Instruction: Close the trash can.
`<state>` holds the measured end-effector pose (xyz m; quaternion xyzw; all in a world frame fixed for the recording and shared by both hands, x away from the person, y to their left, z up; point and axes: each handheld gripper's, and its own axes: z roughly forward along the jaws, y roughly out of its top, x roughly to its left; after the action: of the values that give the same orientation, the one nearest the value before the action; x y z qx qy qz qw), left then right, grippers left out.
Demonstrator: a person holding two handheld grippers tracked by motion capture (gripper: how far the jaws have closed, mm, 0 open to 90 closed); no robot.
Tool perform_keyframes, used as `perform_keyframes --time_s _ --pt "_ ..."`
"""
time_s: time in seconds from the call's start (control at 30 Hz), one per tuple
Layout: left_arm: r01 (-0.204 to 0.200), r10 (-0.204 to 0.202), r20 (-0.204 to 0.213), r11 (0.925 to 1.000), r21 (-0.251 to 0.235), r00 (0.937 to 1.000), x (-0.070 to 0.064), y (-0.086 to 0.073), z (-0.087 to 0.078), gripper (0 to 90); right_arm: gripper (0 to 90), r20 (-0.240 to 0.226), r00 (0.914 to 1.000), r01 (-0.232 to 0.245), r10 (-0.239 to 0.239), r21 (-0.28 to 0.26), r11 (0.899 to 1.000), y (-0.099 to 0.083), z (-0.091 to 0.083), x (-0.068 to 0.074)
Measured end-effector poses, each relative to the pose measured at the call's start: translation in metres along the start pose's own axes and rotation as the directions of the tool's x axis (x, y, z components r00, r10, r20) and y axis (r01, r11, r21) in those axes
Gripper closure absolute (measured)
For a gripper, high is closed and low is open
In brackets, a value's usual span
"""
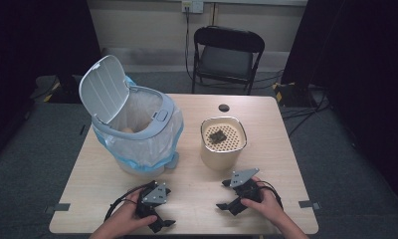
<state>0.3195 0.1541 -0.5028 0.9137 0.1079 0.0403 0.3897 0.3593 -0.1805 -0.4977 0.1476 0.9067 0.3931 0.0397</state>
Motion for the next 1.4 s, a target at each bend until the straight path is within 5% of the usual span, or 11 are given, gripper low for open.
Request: perform_keyframes --time_s 0.2,0.4,0.47,0.5,0.57,0.87,0.9,1.0,1.17,1.4 --pt "0.009 -0.009 -0.011 0.9999 -0.006 0.9999 -0.001 0.000 0.001 0.0 13.9 0.018 0.9998 0.012 -0.012 -0.019 1.000 -0.002 0.001 -0.001" --pt "0.019 -0.019 0.022 0.9997 0.014 0.9996 -0.006 -0.002 -0.007 1.3 13.0 0.031 0.9992 0.026 -0.026 -0.011 1.000 -0.002 0.002 0.001" --pt "0.024 -0.025 0.034 0.9996 0.014 0.9991 -0.007 -0.002 -0.010 14.4 13.0 0.031 0.9991 0.028 -0.028 -0.012 1.000 -0.002 0.002 0.001" --pt "0.041 -0.042 0.071 0.9991 0.013 0.9966 -0.008 -0.002 -0.018 23.6 13.0 0.030 0.9992 0.029 -0.028 -0.011 1.000 -0.002 0.002 0.001" --pt "0.037 -0.040 0.072 0.9983 0.045 0.9966 -0.009 -0.004 -0.024 20.1 12.9 0.030 0.9991 0.029 -0.029 -0.011 1.000 -0.002 0.002 0.001" --pt "0.136 -0.139 0.069 0.9896 0.048 0.9879 -0.009 -0.009 -0.054 15.4 12.9 0.030 0.9991 0.031 -0.031 -0.011 0.999 -0.002 0.002 0.001" --pt "0.180 -0.183 0.068 0.9827 0.044 0.9808 -0.008 -0.010 -0.064 16.0 12.9 0.030 0.9991 0.030 -0.030 -0.011 0.999 -0.002 0.002 0.001" --pt "0.194 -0.195 0.045 0.9802 0.041 0.9797 -0.007 -0.011 -0.080 15.9 12.9 0.030 0.9991 0.030 -0.030 -0.011 0.999 -0.002 0.002 0.001" --pt "0.247 -0.247 -0.002 0.9684 0.035 0.9690 -0.004 -0.013 -0.105 16.4 12.9 0.030 0.9991 0.030 -0.030 -0.011 0.999 -0.002 0.002 0.001" --pt "0.307 -0.306 -0.042 0.9512 0.026 0.9510 0.002 -0.018 -0.138 31.0 12.9 0.030 0.9991 0.030 -0.030 -0.011 0.999 -0.002 0.002 0.001"
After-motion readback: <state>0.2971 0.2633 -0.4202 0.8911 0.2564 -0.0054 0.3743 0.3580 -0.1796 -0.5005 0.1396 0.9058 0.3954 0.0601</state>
